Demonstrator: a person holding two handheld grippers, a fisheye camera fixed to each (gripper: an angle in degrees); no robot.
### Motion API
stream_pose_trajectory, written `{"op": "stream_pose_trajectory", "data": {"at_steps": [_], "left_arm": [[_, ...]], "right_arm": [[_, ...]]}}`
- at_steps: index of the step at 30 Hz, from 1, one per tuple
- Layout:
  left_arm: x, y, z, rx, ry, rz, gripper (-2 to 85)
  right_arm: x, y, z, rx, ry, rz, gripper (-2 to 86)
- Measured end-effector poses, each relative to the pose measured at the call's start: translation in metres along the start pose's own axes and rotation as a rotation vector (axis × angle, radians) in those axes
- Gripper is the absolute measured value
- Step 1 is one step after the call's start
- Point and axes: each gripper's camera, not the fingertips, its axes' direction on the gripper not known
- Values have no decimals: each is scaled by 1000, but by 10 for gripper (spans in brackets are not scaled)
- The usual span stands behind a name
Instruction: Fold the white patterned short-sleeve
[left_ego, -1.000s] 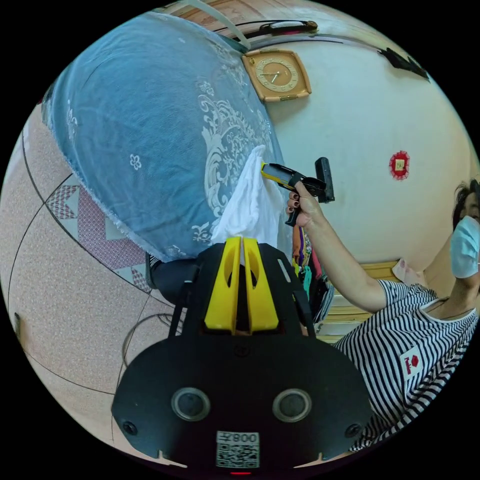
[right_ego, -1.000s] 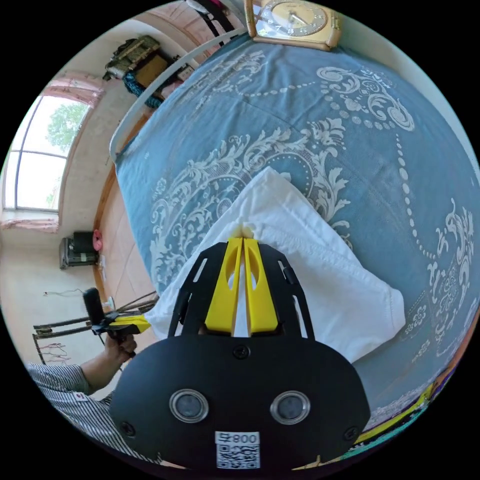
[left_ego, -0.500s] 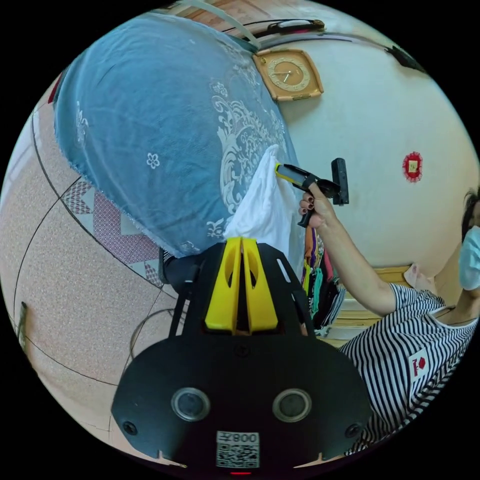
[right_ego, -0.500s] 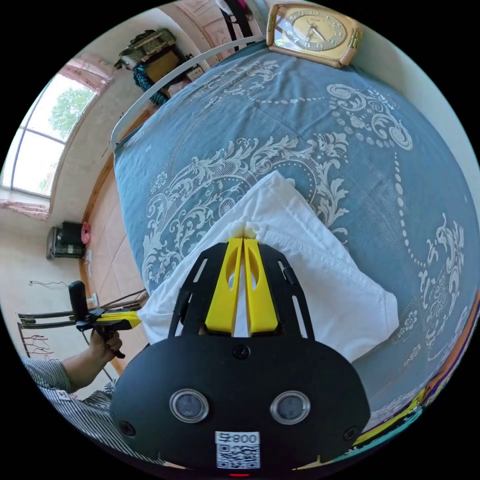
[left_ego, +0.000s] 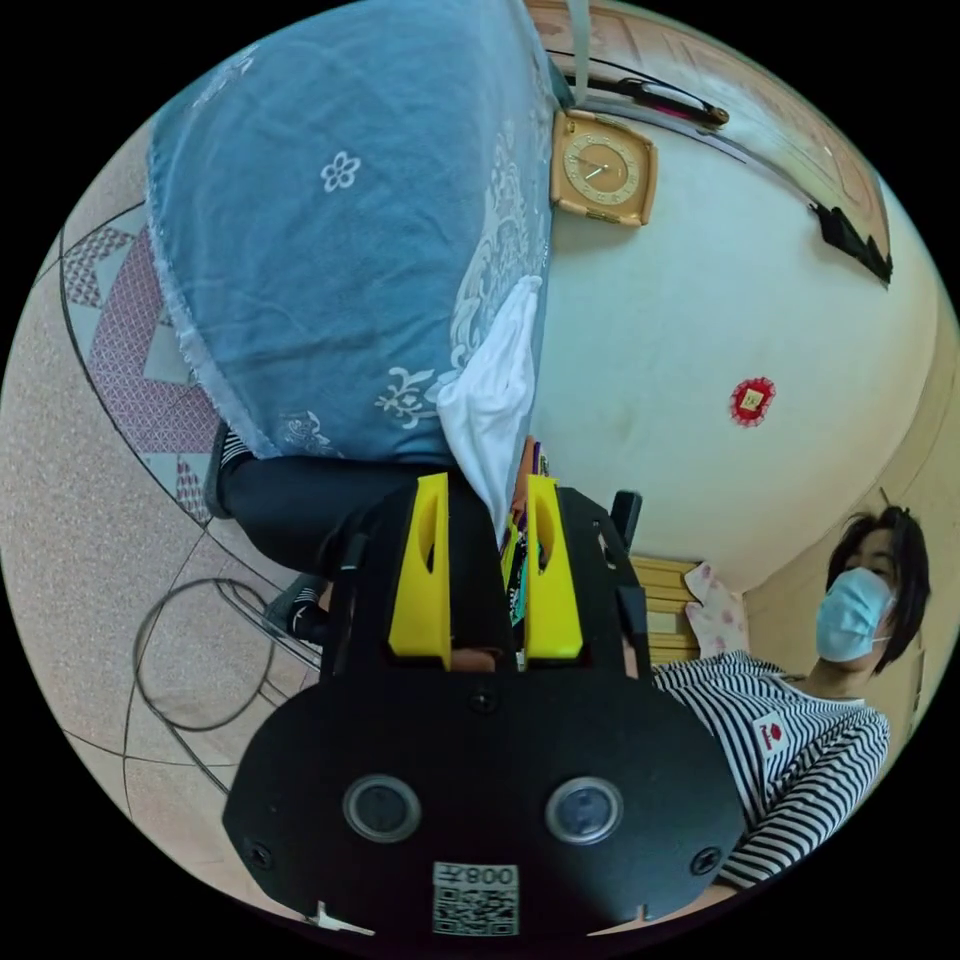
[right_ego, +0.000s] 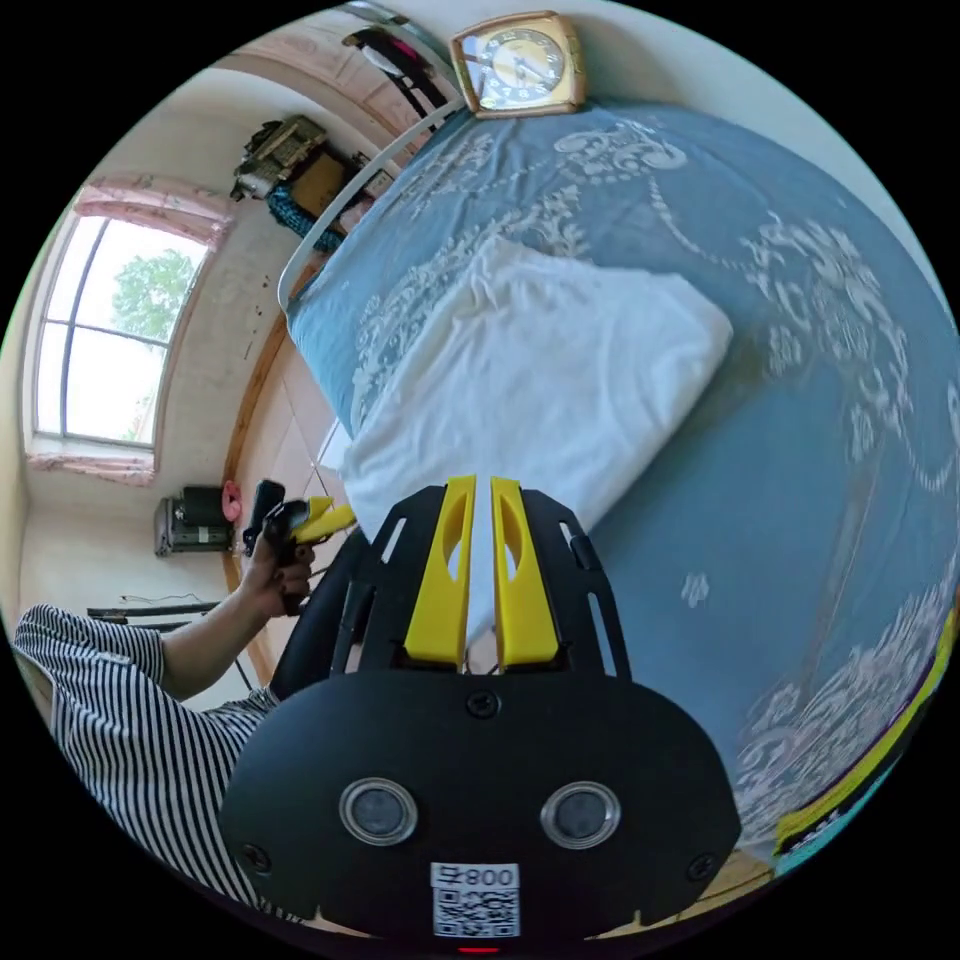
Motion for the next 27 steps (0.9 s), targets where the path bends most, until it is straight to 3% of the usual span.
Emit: {"op": "stream_pose_trajectory", "data": {"at_steps": [7,19,27], "left_arm": [[-1,-2,14,-7,79,-36,110],[28,21,21,-40,97,-29,102],[73,32,50,-200,46,93,100]], "right_arm": [[52,126,20,-41,-177,197,56],[115,198,60,-5,-456,355,61],[129,232,68,37,-594,385,25]]}}
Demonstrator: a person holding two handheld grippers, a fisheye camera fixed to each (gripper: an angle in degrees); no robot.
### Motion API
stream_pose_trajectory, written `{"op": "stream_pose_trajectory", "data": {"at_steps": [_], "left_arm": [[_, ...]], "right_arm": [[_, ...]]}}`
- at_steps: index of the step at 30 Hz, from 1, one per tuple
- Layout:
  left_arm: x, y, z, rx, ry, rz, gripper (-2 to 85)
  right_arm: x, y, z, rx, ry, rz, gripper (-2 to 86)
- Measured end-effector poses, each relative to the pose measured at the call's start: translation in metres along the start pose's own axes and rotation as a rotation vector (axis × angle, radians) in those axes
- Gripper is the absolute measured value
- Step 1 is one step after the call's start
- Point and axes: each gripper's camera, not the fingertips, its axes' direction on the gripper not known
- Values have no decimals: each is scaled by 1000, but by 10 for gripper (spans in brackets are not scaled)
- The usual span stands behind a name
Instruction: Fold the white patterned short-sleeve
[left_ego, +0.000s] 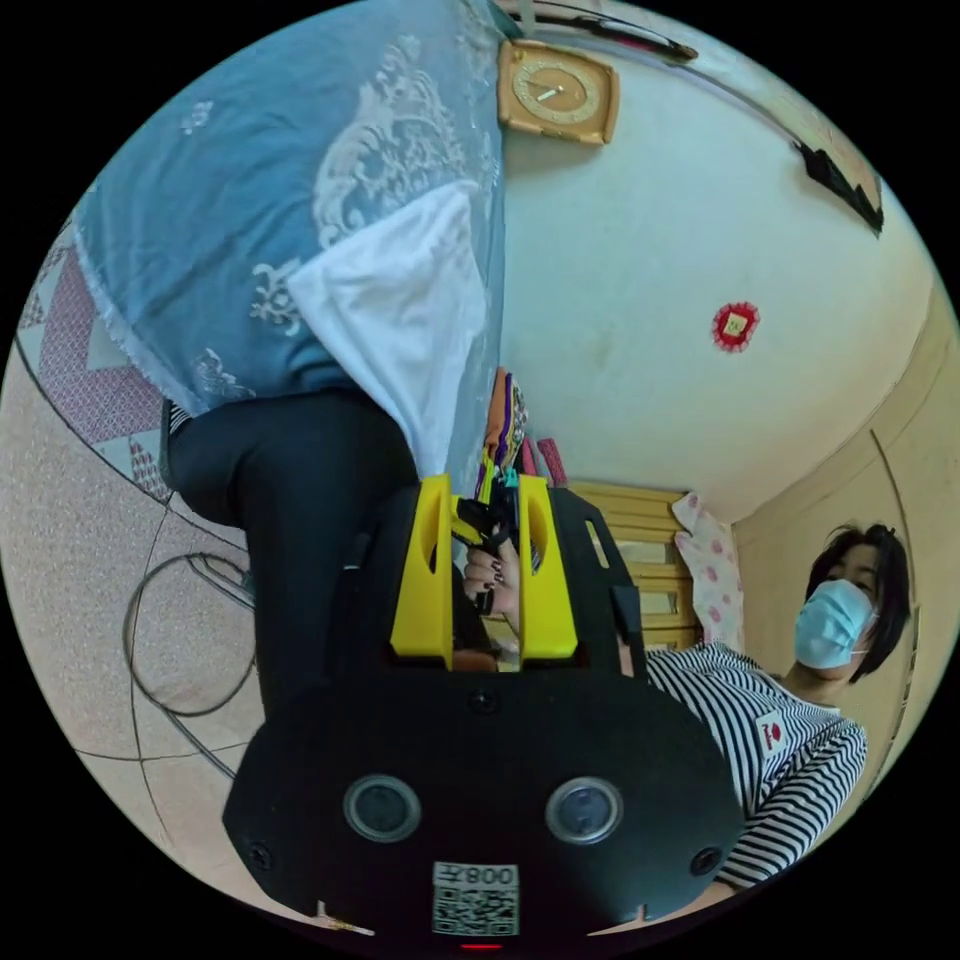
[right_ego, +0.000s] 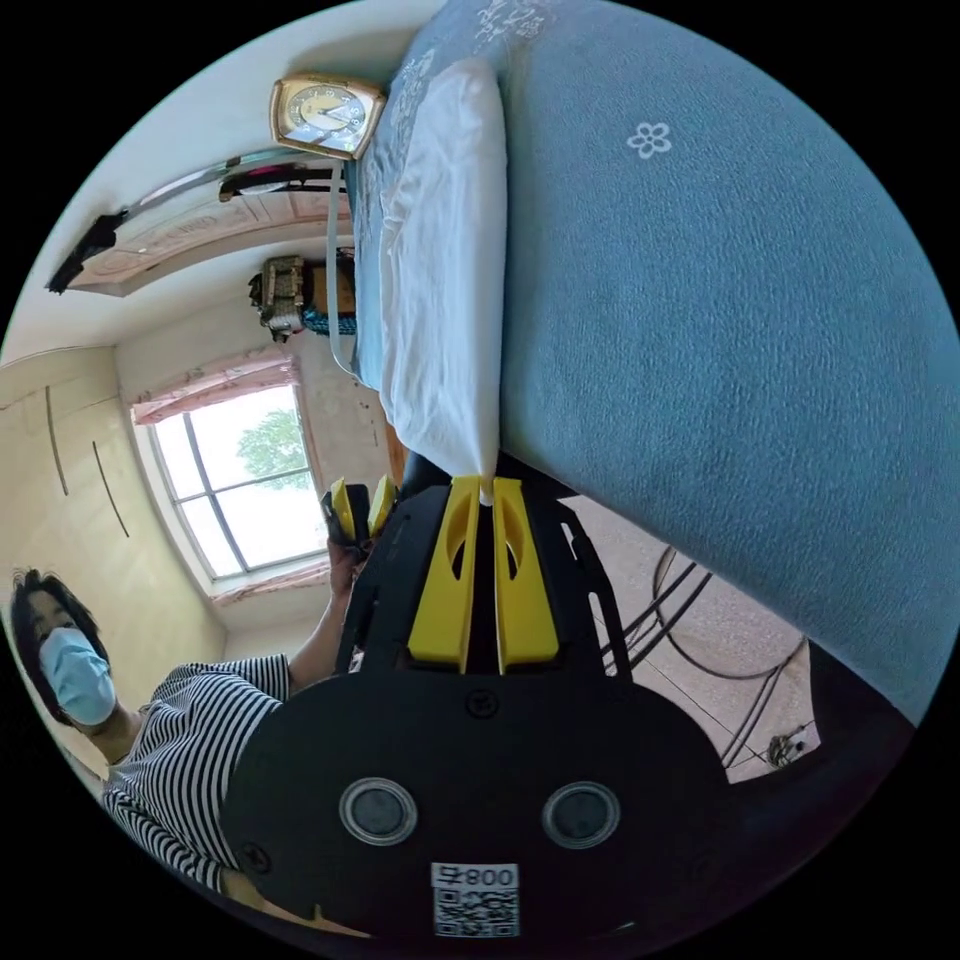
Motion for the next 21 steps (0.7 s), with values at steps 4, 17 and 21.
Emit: {"op": "stream_pose_trajectory", "data": {"at_steps": [4,17,21], "left_arm": [[11,-4,33,-115,-9,8,91],[19,-29,80,-209,61,-95,85],[19,-30,78,-190,31,-119,48]], "right_arm": [[-6,19,-12,37,-65,-26,19],[-36,48,-12,58,-92,-97,15],[-32,57,-6,64,-101,-92,19]]}}
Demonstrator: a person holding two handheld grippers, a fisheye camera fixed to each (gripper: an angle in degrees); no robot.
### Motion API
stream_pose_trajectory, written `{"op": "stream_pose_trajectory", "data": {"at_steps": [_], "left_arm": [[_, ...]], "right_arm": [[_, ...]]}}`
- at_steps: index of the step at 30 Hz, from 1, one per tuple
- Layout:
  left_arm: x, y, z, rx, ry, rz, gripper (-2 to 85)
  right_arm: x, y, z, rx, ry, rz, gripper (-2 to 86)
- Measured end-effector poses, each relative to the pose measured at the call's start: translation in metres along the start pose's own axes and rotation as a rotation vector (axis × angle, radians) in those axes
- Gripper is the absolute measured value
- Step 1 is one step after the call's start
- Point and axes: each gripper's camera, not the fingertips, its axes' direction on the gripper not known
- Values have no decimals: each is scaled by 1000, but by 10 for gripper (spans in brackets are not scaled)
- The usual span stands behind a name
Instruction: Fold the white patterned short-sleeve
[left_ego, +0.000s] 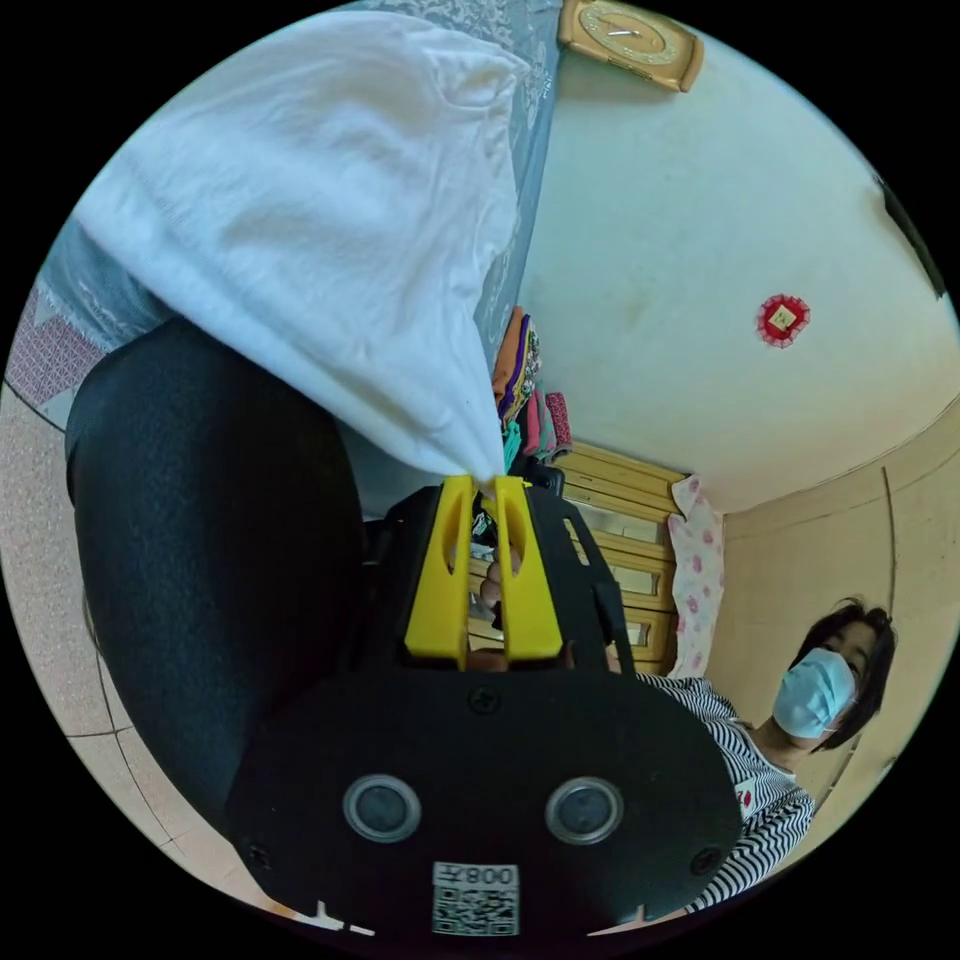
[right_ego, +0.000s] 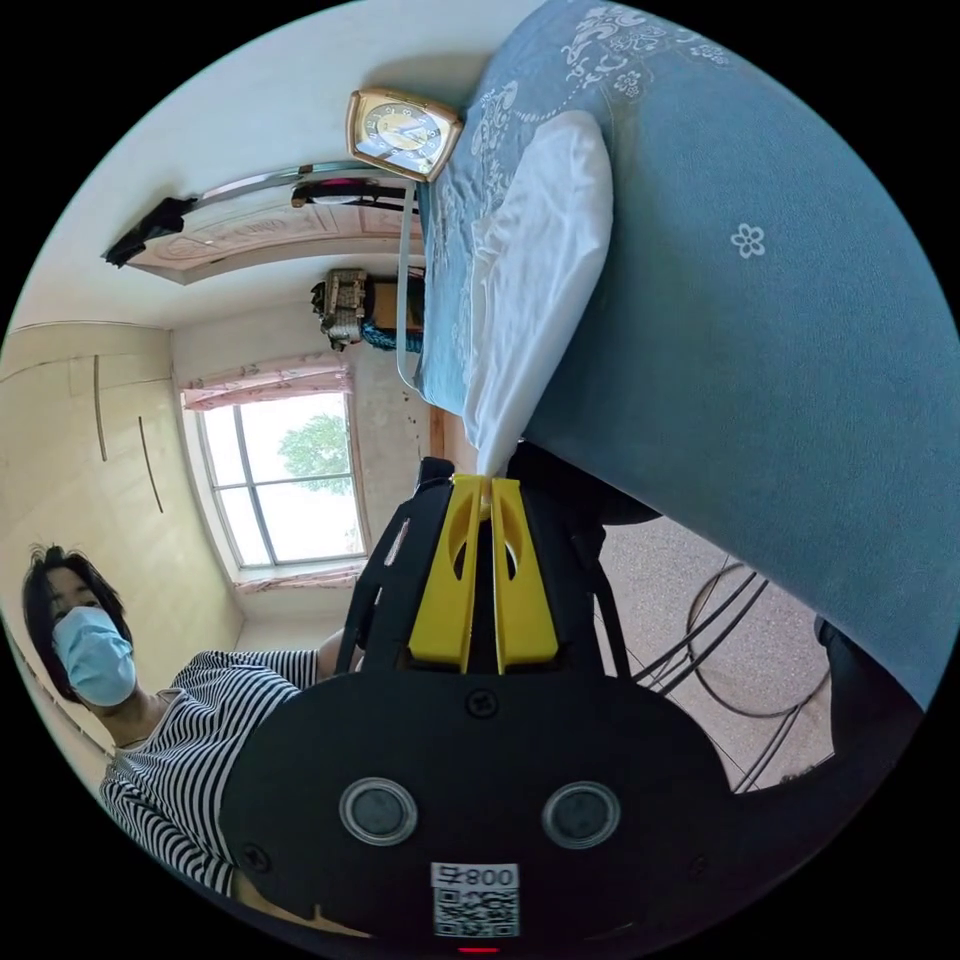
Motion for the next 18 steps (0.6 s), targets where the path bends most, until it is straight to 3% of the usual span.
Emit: {"op": "stream_pose_trajectory", "data": {"at_steps": [18], "left_arm": [[11,12,-22,19,23,19,28]], "right_arm": [[49,15,50,45,-185,104,68]]}}
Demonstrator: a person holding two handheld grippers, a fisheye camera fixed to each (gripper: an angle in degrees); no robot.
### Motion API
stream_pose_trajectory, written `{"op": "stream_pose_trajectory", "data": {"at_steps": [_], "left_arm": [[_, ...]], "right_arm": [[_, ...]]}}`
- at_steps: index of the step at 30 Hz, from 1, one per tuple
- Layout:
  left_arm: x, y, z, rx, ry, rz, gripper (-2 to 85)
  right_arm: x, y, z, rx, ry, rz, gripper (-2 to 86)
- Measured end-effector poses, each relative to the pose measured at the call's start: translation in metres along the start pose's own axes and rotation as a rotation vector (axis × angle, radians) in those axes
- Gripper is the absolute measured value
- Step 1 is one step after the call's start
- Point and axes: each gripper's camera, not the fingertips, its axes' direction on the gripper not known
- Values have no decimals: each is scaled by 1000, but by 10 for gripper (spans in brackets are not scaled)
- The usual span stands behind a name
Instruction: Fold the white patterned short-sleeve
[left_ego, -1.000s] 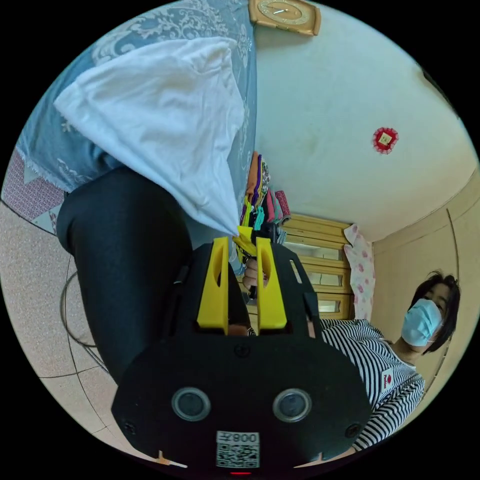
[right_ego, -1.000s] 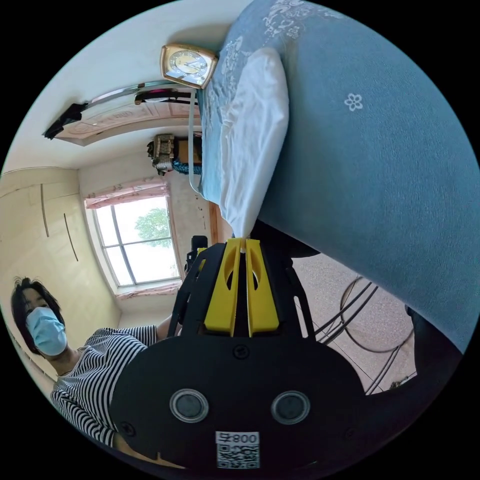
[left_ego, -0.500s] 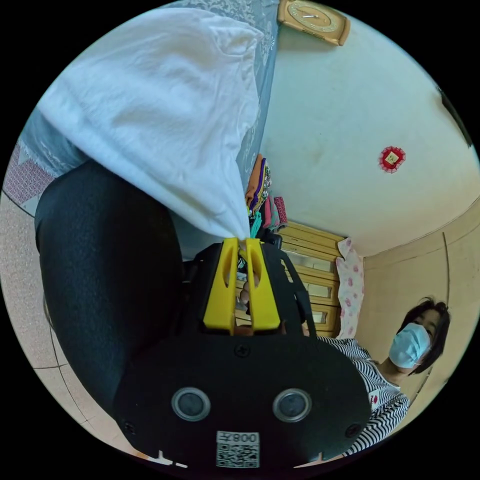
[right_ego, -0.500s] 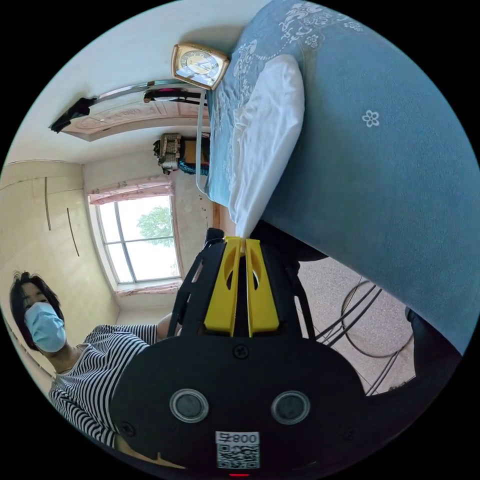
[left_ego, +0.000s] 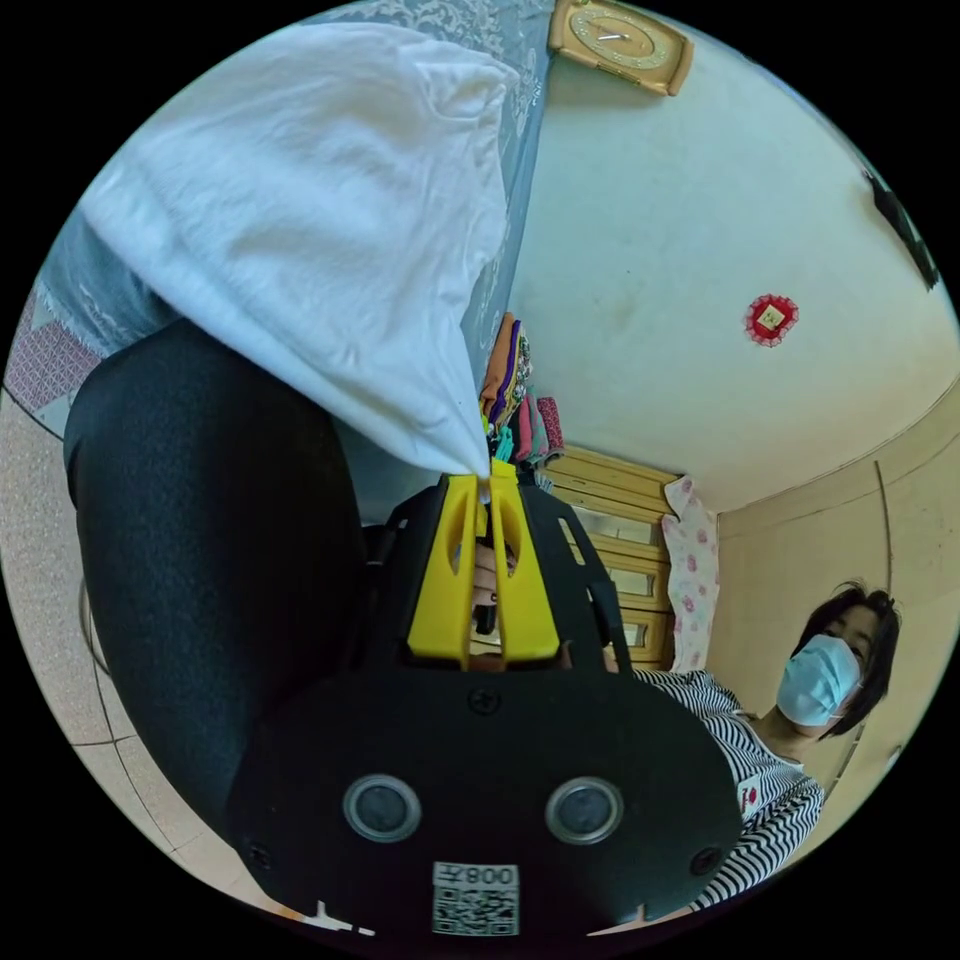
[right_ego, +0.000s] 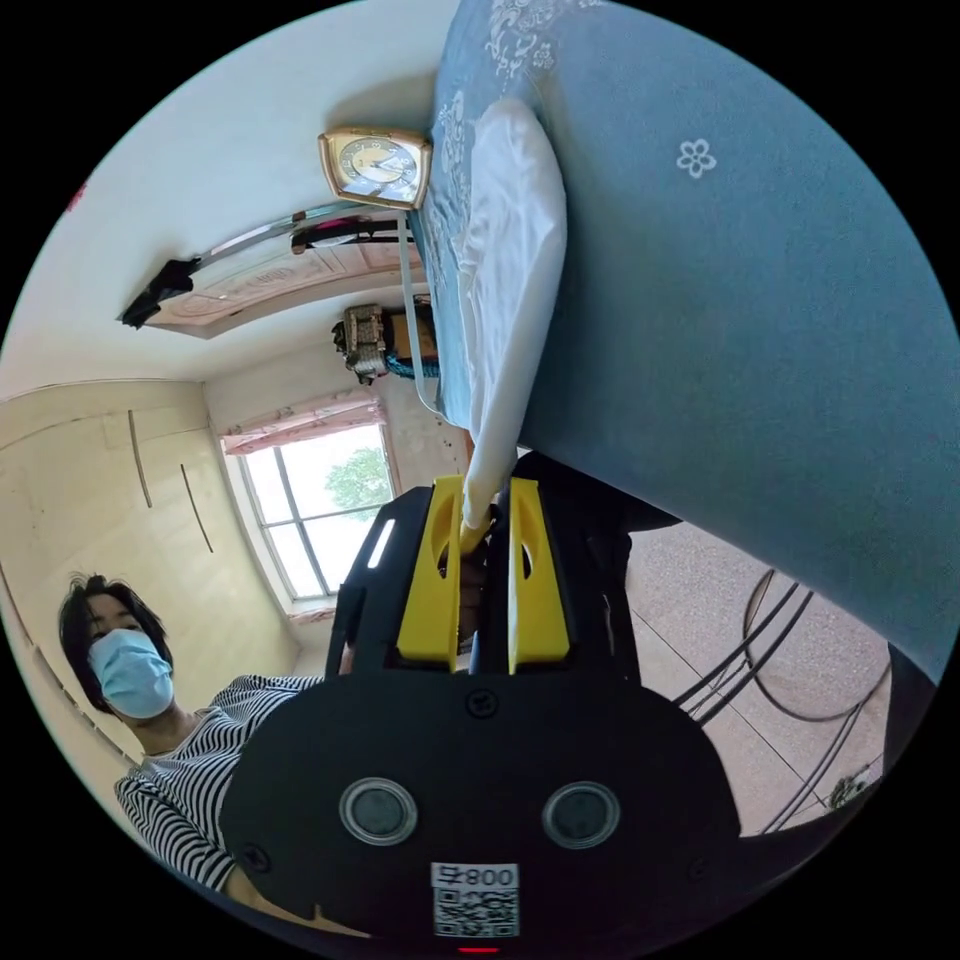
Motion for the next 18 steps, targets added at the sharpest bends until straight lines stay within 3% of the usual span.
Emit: {"op": "stream_pose_trajectory", "data": {"at_steps": [6,10,14,18], "left_arm": [[9,10,-18,12,10,26,37],[14,31,-66,131,8,61,54],[1,51,-127,328,-30,-5,82],[-17,56,-155,401,-5,-76,112]], "right_arm": [[1,0,10,11,-26,-1,28],[-6,-2,14,1,-17,-19,20],[-3,-4,20,-4,-19,-24,18],[6,-4,24,0,-26,-8,17]]}}
